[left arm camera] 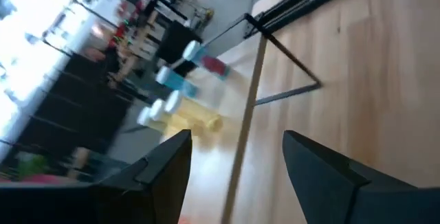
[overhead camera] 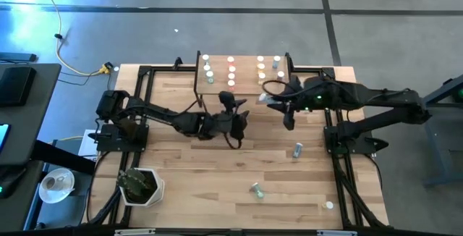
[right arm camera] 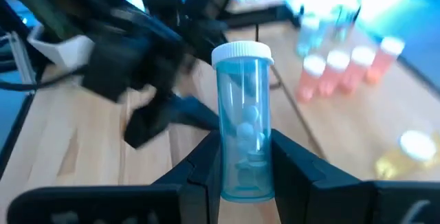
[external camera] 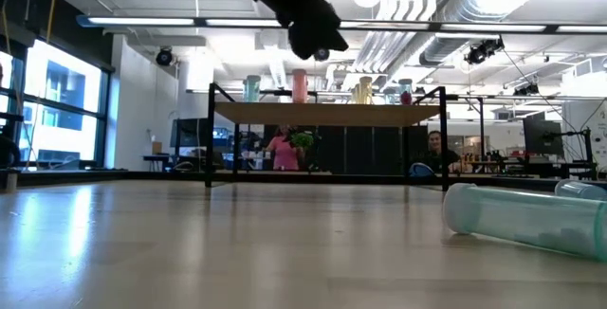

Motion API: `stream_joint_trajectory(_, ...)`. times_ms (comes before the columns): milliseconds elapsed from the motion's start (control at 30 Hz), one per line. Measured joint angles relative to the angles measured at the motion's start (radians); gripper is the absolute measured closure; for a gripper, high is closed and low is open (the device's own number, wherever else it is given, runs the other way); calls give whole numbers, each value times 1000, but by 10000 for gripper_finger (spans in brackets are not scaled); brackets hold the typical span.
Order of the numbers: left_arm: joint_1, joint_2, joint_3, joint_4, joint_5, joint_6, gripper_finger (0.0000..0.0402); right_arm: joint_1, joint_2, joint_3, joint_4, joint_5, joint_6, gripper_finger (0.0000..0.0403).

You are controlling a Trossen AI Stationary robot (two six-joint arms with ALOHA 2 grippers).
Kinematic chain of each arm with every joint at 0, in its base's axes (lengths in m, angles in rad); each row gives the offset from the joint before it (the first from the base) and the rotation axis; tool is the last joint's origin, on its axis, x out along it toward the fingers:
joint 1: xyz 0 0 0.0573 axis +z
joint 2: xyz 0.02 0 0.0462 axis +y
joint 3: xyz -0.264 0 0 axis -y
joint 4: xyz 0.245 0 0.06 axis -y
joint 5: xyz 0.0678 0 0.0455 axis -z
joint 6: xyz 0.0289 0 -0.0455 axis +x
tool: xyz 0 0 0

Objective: Pick and place medicine bottles onto shelf by color
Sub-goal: Align the blue pill bottle with the blue pill bottle

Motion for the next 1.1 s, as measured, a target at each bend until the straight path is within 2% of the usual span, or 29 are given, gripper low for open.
stream_joint_trajectory(100, 38, 0, 7, -2, 130, -122, 186, 18, -42, 0, 35, 34, -48, 320)
stream_joint_trajectory(300, 108, 0, 8, 21, 526, -328, 186, 39, -115, 0, 62, 72, -96, 320)
stream_joint_trajectory(433, 137, 0, 8, 88, 708, -413, 186, 50, -141, 0, 64, 76, -121, 320)
stream_joint_trajectory(567, 144, 0, 8, 198, 798, -437, 186, 66, -138, 0, 79, 75, -151, 320)
stream_joint_trajectory(833, 139, 0, 8, 438, 880, -412, 186, 109, -127, 0, 151, 29, -183, 314)
stream_joint_trajectory(1000, 138, 0, 8, 577, 1018, -447, 186, 140, -128, 0, 194, -37, -182, 314)
stream_joint_trajectory(1100, 135, 0, 8, 634, 1119, -476, 186, 164, -122, 0, 217, -38, -175, 314)
